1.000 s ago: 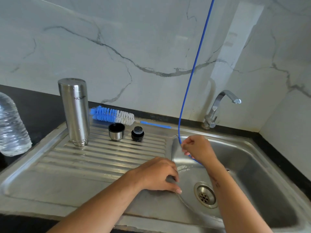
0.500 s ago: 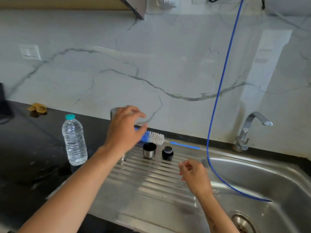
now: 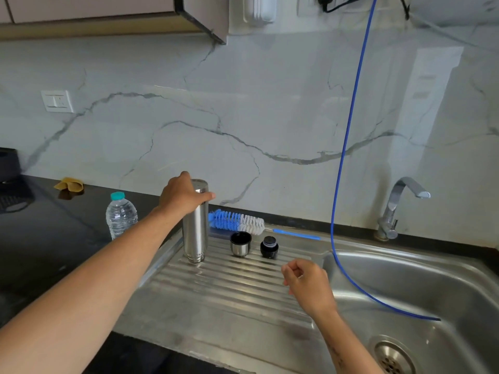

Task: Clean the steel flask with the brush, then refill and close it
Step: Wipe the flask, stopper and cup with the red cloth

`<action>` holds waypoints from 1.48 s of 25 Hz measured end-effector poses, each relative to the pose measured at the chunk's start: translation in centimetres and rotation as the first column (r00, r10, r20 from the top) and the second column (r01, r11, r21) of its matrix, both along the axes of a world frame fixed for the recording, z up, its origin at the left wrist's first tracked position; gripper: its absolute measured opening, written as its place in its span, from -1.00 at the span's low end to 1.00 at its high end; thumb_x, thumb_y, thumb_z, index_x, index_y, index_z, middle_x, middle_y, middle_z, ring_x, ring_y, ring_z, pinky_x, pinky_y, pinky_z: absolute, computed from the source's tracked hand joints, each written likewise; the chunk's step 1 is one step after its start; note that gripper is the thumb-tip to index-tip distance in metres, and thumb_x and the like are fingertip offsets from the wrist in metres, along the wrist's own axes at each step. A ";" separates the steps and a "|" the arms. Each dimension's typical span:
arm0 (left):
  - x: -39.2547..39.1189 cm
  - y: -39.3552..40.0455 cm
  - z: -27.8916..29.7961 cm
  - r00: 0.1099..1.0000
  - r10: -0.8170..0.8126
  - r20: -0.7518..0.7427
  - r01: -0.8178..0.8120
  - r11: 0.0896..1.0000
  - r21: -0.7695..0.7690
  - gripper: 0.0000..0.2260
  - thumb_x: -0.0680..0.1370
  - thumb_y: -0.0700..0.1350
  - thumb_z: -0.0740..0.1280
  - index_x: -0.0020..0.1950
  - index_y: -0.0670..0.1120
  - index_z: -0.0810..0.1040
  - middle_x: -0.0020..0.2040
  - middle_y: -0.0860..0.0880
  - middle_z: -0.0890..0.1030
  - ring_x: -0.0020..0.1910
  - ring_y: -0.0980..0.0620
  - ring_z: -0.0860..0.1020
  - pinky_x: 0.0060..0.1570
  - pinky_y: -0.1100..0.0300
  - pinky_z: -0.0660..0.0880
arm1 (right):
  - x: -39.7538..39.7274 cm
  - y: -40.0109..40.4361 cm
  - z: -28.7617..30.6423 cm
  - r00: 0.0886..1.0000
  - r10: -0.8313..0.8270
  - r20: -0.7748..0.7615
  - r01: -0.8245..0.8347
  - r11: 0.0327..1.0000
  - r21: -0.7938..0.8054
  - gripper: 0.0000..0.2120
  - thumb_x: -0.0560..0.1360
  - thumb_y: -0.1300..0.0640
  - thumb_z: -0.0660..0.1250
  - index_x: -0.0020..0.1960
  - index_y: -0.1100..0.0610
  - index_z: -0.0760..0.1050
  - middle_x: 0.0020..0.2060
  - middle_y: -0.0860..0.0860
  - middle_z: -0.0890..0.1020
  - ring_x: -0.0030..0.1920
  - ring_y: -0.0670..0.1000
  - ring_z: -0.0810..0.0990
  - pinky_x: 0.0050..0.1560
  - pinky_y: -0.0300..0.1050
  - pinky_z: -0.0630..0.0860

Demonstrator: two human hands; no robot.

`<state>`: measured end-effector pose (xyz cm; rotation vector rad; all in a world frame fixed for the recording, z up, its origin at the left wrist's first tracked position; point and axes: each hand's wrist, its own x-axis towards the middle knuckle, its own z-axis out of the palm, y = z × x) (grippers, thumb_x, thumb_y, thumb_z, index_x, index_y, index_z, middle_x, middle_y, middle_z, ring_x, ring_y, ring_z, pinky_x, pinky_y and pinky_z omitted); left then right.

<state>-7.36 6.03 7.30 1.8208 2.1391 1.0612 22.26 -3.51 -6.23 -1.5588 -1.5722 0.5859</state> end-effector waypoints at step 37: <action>18.9 -17.1 -14.6 0.646 -0.692 0.323 0.722 0.691 0.036 -0.37 0.31 0.11 0.65 0.29 0.19 0.45 0.10 0.21 0.65 0.08 0.26 0.61 -0.02 0.36 0.53 | 4.4 -12.7 5.9 0.984 -0.125 0.129 0.093 0.969 0.229 -0.29 0.39 -0.24 0.54 0.38 -0.08 0.27 -0.16 -0.11 0.63 -0.18 -0.12 0.63 -0.08 0.02 0.65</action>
